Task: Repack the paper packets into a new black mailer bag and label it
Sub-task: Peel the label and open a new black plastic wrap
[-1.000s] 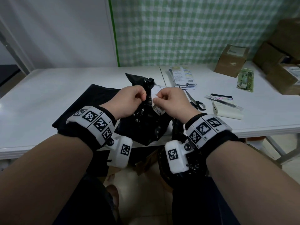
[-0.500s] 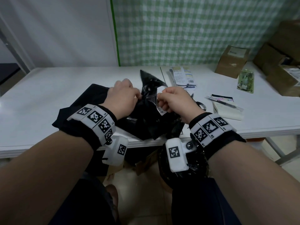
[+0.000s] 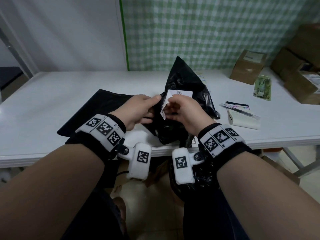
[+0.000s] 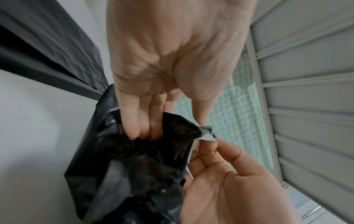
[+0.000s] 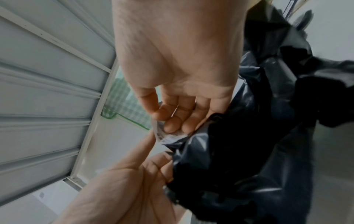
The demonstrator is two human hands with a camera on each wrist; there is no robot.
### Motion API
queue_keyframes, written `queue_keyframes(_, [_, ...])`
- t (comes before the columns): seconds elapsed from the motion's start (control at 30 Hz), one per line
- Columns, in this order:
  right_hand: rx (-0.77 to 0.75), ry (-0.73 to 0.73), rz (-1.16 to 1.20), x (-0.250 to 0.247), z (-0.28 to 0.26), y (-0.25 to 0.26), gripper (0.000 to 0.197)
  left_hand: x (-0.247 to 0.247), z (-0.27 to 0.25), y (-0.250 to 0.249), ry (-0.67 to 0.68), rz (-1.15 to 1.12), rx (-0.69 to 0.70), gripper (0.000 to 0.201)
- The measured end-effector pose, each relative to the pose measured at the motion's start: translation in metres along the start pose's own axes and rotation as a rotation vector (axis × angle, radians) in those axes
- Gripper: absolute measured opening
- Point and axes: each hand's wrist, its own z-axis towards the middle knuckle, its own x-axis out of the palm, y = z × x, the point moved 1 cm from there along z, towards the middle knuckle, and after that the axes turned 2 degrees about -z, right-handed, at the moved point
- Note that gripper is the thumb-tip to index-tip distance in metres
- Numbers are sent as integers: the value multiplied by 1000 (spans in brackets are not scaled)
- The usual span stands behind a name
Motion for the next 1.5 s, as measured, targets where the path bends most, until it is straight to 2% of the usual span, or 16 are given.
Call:
queue_keyframes(0.13, [32, 11, 63, 3, -2, -2, 27, 4, 1, 1, 21, -103, 95, 11])
queue_keyframes(0.27, [19, 75, -87, 5, -2, -6, 43, 10, 1, 1, -62, -89, 206, 18])
queue_keyframes(0.37, [-82, 44, -259, 9, -3, -11, 41, 12, 2, 2, -163, 57, 289, 23])
queue_keyframes(0.5, [-155, 44, -204, 13, -2, -15, 35, 11, 2, 4, -248, 92, 352, 24])
queue_keyframes(0.6, [-173, 39, -190, 11, 0, -17, 37, 9, 0, 3, -249, 63, 391, 23])
queue_keyframes(0.9, [-142, 88, -138, 7, -1, -18, 40, 6, -1, 5, -183, -1, 443, 27])
queue_keyframes(1.37, [-88, 99, -27, 3, 2, -16, 36, 6, 4, 6, -258, 52, 521, 29])
queue_keyframes(1.5, [-88, 71, -20, 3, 2, -15, 35, 7, 4, 4, -256, 47, 472, 24])
